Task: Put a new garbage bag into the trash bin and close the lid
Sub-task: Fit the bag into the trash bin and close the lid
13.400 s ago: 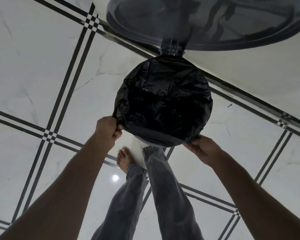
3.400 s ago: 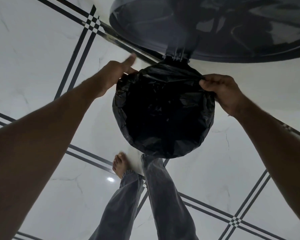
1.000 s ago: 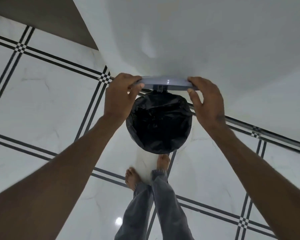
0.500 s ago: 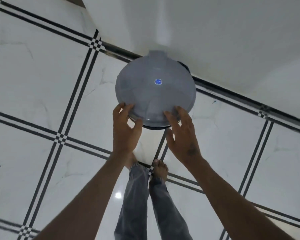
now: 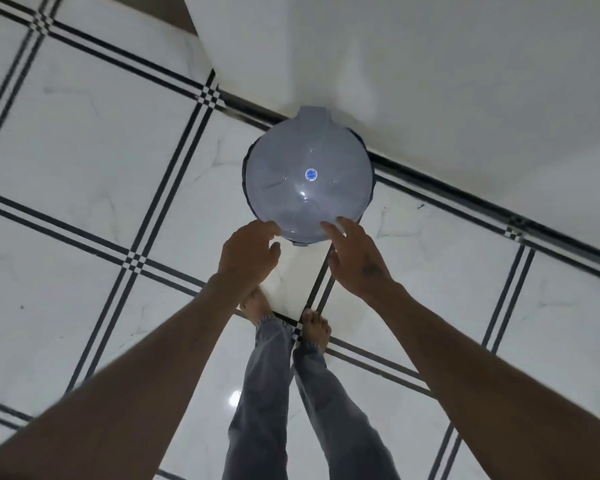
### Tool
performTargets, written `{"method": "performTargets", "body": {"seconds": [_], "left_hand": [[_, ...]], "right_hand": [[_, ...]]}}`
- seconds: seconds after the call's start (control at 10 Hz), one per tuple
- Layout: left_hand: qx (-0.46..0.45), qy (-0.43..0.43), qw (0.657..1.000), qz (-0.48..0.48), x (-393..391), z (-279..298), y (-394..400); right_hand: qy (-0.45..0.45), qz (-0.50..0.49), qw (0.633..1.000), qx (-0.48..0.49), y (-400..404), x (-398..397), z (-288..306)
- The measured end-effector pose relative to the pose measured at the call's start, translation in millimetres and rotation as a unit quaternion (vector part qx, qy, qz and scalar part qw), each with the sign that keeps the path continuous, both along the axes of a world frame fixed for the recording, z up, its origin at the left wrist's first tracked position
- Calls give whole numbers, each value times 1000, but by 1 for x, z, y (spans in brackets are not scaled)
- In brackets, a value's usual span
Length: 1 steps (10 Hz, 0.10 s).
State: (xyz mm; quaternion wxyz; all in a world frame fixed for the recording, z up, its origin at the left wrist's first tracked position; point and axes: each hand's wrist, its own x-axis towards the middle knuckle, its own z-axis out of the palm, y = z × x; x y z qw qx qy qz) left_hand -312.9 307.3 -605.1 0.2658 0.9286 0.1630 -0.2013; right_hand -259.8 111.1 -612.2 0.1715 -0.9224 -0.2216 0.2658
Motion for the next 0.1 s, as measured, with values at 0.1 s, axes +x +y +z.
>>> {"method": "performTargets", "body": {"seconds": [0.1], "left_hand": [[27, -74, 997, 26, -9, 89, -3]], "right_hand": [[-56, -13, 997, 56, -3, 11, 82]]}}
